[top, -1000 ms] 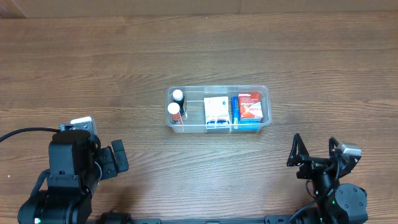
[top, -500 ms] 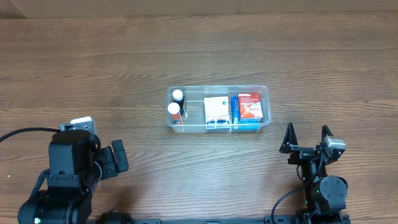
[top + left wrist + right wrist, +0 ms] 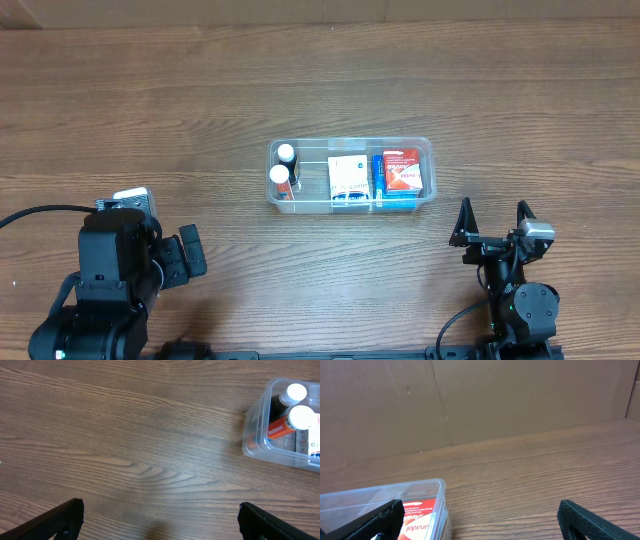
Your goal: Pack container
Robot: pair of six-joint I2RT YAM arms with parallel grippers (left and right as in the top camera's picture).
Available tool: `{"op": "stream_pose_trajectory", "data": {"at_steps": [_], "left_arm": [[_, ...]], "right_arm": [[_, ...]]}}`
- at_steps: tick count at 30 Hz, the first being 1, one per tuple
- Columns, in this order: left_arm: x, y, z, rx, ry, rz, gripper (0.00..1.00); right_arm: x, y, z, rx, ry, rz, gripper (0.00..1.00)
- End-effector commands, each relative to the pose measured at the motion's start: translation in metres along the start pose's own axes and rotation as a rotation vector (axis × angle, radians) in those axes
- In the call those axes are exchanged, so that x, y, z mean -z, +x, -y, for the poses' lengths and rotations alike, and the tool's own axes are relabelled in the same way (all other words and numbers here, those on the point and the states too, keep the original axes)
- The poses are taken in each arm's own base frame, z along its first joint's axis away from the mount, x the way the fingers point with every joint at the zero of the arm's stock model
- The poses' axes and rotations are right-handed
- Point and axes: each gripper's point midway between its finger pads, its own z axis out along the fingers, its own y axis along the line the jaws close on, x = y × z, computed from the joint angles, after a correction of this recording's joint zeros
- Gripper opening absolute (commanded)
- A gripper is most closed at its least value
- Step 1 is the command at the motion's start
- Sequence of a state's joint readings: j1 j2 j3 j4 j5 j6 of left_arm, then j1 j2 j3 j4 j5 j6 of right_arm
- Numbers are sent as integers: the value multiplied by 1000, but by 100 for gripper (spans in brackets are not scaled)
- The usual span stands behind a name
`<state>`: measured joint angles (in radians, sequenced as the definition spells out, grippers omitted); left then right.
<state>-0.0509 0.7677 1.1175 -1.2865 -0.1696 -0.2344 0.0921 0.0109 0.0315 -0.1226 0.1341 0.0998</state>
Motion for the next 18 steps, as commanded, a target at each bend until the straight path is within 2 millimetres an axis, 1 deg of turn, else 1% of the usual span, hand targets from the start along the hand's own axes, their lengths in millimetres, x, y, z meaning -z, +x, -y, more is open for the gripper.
{"op": "stream_pose_trajectory", "data": {"at_steps": [1,6,8,10,11,13,16,18], "left_arm": [[1,-1,-2,17,-11,9,100],[1,-1,-2,16,-11,9,100],[2,3,-1,16,0,1,100],[1,5,-1,23,11,53,100],[-4,6,-1,27,21,91,100],[-21,12,3,46,63,204,100],[-47,18,15,-14,137,377,100],[-62,19,17,-28,149,478,100]], "right_arm": [[0,-2,-2,5,-9,12,100],[0,-2,-2,5,-9,12,100],[0,-2,-2,5,-9,12,100],[0,-2,-2,5,-9,12,100],[0,-2,-2,5,-9,12,100],[0,-2,-2,5,-9,12,100],[0,-2,-2,5,-9,12,100],[0,-2,-2,5,-9,12,100]]}}
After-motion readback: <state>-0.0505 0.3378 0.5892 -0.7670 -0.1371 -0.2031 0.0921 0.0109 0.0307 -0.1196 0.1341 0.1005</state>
